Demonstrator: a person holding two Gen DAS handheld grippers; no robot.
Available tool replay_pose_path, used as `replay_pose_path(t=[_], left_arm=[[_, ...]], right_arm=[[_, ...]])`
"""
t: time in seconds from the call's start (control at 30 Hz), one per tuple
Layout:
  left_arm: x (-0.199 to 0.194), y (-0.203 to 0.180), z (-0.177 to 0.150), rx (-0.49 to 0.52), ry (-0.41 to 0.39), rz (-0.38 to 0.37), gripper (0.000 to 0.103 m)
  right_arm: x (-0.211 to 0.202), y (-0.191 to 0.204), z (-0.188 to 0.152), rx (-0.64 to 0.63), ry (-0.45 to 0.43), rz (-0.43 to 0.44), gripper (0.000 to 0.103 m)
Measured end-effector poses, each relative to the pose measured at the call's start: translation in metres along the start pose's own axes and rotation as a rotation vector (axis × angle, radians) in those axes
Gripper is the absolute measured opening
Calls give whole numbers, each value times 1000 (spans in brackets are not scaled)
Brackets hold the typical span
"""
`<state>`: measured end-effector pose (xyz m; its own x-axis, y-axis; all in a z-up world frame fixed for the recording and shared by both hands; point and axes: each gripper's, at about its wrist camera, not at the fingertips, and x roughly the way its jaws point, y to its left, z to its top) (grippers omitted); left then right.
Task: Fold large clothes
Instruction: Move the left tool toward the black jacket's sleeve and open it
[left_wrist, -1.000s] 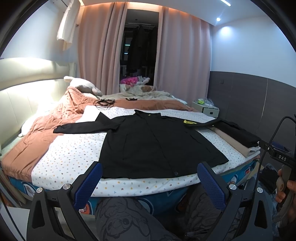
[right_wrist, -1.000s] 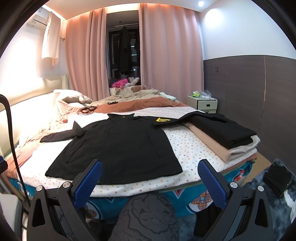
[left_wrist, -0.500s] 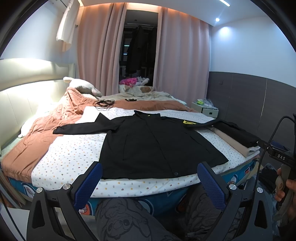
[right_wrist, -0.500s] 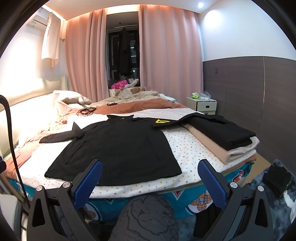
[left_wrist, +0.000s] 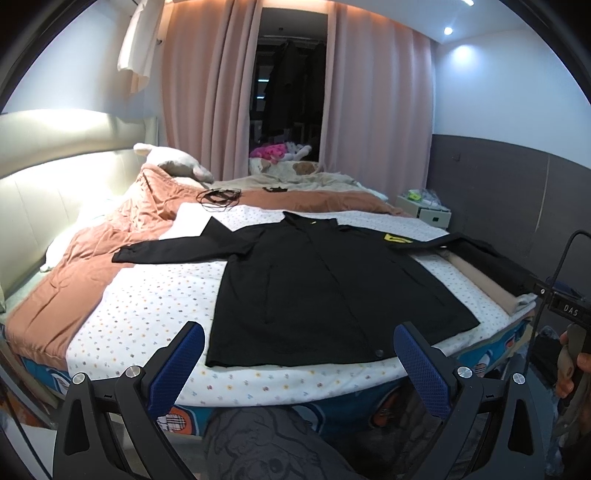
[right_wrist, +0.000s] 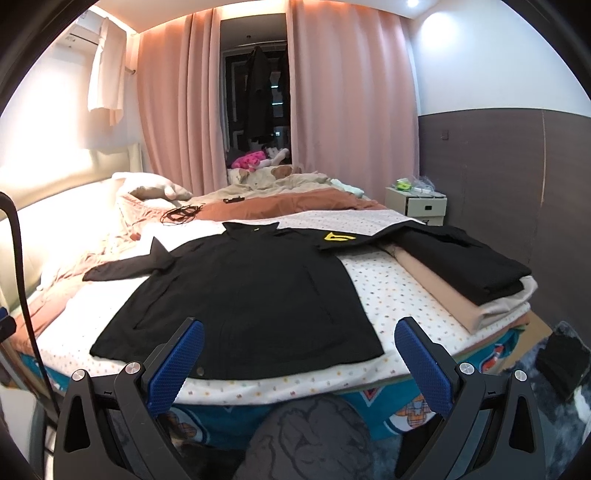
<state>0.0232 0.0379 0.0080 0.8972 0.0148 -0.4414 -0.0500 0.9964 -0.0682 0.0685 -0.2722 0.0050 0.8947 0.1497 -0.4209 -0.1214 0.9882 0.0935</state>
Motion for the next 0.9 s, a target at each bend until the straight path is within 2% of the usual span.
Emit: replay_pose_path(t=[0.47,0.9], left_arm=[[71,50,31,-34,80,75,103],[131,117,65,-132,113,124,100]], right_arm=[[95,36,33,-28,47,44,103],[182,76,68,-39,95,113,103]])
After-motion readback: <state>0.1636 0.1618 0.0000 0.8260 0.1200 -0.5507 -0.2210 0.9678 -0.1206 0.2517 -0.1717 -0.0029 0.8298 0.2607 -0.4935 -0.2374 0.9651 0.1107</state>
